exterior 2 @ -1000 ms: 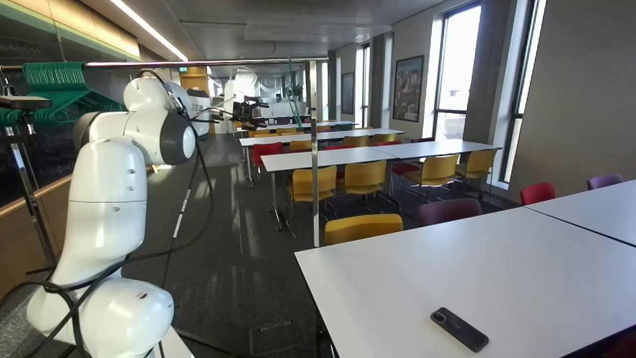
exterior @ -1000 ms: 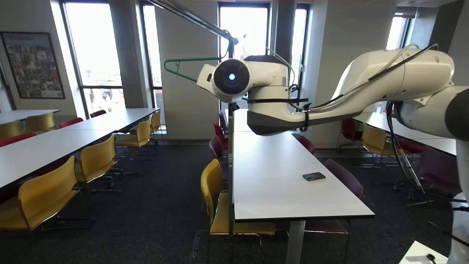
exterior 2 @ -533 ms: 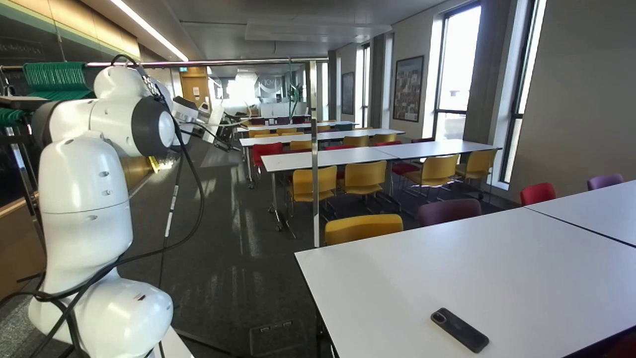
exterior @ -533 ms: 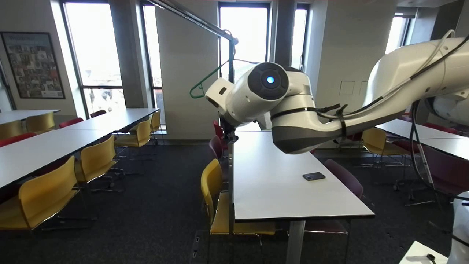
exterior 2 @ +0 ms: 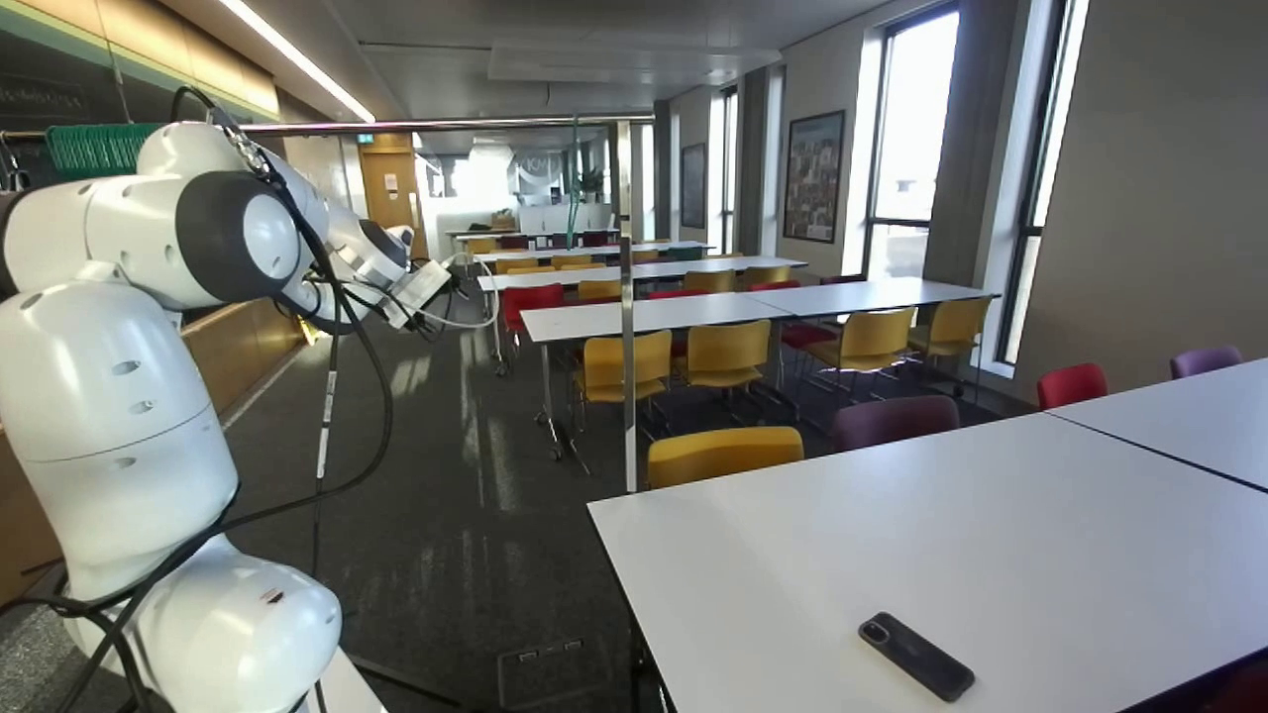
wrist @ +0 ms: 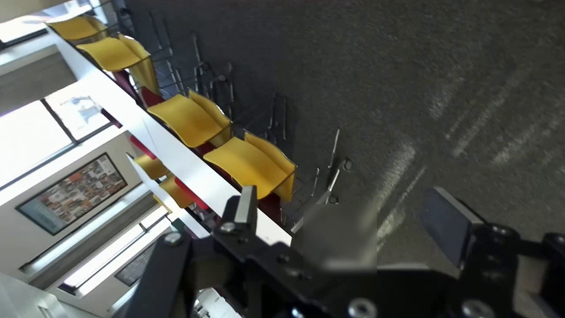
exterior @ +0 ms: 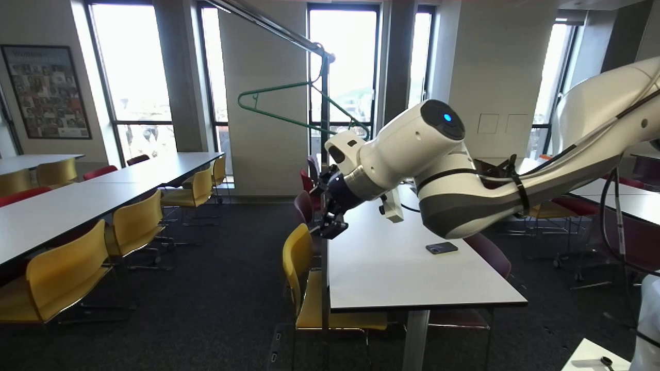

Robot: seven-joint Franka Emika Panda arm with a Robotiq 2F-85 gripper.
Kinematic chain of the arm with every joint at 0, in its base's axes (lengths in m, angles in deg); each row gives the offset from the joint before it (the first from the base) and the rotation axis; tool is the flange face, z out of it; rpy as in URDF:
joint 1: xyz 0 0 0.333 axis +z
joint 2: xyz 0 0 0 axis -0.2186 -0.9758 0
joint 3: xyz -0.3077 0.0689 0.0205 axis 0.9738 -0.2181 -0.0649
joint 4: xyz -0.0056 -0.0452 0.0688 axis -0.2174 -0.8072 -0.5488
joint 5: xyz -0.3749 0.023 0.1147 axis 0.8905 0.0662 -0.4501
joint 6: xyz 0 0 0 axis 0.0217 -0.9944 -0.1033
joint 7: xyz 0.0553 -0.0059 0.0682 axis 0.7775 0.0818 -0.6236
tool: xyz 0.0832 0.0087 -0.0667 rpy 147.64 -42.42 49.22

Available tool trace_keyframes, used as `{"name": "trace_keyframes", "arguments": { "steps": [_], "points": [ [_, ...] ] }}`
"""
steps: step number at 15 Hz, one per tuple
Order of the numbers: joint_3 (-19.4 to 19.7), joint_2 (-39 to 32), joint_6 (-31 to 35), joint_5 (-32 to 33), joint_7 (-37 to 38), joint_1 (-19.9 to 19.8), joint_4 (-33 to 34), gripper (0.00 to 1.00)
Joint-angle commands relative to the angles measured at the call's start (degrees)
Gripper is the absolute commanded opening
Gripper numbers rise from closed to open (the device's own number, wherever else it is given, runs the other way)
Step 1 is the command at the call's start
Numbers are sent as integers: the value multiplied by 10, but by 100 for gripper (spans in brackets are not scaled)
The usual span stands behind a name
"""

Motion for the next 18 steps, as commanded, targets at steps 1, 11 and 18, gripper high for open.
{"name": "trace_keyframes", "arguments": {
  "steps": [1,11,18],
  "points": [
    [32,47,73,-160,-46,20,-88,100],
    [47,95,-208,-496,-155,42,-112,100],
    [51,122,-364,-493,-181,19,-101,100]
  ]
}}
